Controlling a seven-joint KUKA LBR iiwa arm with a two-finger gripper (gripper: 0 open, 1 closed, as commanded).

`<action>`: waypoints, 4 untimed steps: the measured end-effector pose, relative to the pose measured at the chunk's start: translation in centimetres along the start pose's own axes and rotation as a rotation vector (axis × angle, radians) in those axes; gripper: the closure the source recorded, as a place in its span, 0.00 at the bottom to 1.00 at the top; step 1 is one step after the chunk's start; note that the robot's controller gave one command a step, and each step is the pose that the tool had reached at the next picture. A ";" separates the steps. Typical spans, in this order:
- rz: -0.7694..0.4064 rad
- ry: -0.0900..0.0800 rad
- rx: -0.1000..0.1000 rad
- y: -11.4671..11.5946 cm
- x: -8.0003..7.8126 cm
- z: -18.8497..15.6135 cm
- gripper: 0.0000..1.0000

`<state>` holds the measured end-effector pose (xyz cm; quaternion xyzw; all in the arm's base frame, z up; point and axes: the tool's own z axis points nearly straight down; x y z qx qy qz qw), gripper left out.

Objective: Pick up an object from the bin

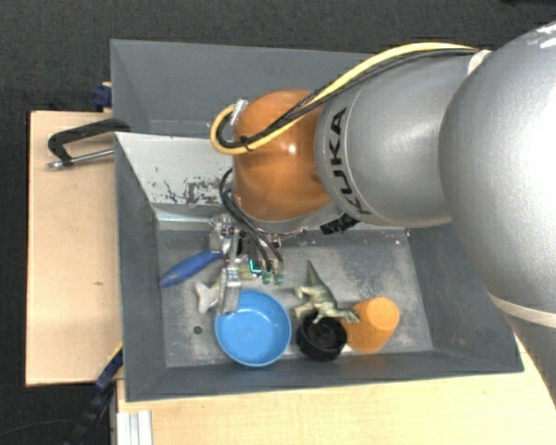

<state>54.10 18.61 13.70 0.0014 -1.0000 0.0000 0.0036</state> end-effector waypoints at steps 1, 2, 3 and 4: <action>0.396 -0.012 -0.007 0.6 -3.6 6.3 0.00; 0.397 -0.011 -0.005 0.5 -3.6 6.3 1.00; 0.327 -0.019 -0.008 0.2 -5.0 -5.6 1.00; 0.173 -0.021 -0.007 1.4 -4.2 -26.4 1.00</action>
Offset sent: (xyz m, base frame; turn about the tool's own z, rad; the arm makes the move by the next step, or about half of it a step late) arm 0.0345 0.0042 -0.0638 0.3974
